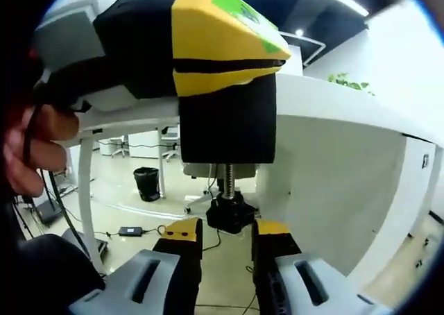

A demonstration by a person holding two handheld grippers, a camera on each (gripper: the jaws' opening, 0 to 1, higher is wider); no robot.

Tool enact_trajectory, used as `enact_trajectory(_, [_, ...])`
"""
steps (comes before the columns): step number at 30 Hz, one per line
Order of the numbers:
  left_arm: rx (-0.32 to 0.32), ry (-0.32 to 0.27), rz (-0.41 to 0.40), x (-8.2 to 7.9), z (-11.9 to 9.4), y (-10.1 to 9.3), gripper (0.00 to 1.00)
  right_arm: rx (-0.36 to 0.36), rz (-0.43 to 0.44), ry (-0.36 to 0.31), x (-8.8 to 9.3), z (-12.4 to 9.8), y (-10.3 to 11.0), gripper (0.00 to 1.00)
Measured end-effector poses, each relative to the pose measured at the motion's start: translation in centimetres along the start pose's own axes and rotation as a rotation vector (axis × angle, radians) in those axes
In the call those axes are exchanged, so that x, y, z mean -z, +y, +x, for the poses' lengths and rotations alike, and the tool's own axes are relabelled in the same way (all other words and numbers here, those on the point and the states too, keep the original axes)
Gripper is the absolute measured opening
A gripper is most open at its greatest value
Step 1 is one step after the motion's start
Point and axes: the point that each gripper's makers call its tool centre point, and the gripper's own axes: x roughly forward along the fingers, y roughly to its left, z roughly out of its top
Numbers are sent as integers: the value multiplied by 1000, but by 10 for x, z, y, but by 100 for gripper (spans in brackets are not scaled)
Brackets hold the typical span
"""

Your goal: Clamp the fixed fixture on the desktop, loosen the retaining clip, secure it to the edge of the desk, and tighten the retaining clip.

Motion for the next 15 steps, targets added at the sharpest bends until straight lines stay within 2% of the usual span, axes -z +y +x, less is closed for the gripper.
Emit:
enact_trajectory(3, [0,2,0,0,0,0,1,8,10,-7,-2,-1,-2,29])
enact_trajectory(8, [0,3,1,0,0,0,1,7,1,0,-2,0,-2,24])
enact_trajectory(15, [-1,2,10,0,0,0,1,-40,37,18,-1,3,-3,23])
